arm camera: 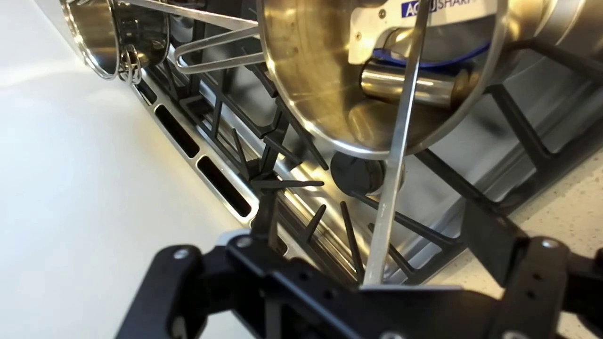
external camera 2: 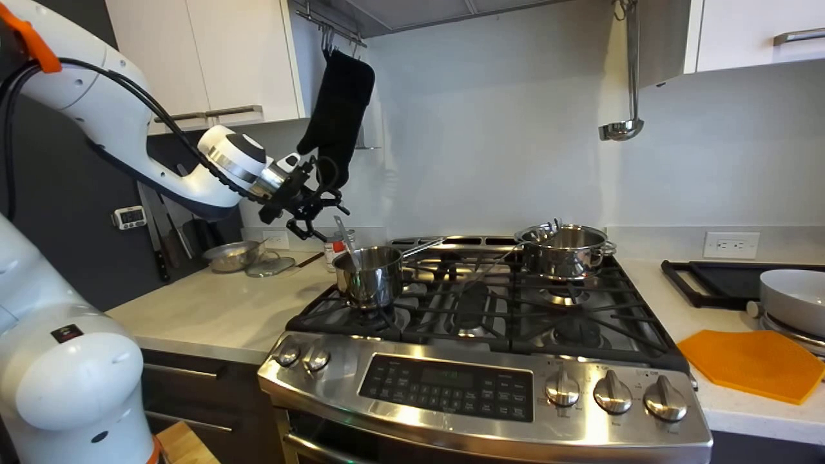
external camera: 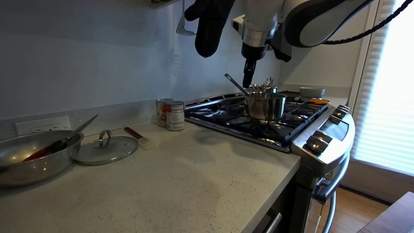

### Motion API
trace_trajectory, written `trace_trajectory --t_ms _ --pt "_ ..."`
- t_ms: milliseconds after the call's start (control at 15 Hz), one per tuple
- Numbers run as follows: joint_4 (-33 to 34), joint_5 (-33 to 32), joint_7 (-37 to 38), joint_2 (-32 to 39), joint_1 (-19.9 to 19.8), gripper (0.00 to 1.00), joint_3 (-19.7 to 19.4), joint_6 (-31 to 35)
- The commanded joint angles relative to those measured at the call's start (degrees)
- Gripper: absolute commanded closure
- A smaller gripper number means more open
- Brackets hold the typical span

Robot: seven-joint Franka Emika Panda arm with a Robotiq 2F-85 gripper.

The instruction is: Remove the serving spoon from the left pot

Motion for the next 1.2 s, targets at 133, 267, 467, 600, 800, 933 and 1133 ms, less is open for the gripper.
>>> trace_trajectory --t_ms 133,267,467,600,800,933,1133 --pt "1.81 -8.34 7.74 2.72 0.2 0.0 1.21 -0.34" --pt "2.22 -12.08 12.57 4.18 0.27 0.0 1.68 0.0" --pt "3.35 -18.99 20.95 6.7 0.7 0.0 2.09 -0.45" --pt "4.0 -22.83 25.66 8.17 1.51 0.0 1.88 -1.37" --pt "4.74 -26.1 30.44 10.15 2.79 0.11 1.18 -2.15" --pt "5.02 -27.81 33.58 10.86 3.5 0.16 0.88 -2.52" --pt "5.25 -29.52 37.57 11.2 4.46 0.32 0.51 -3.44"
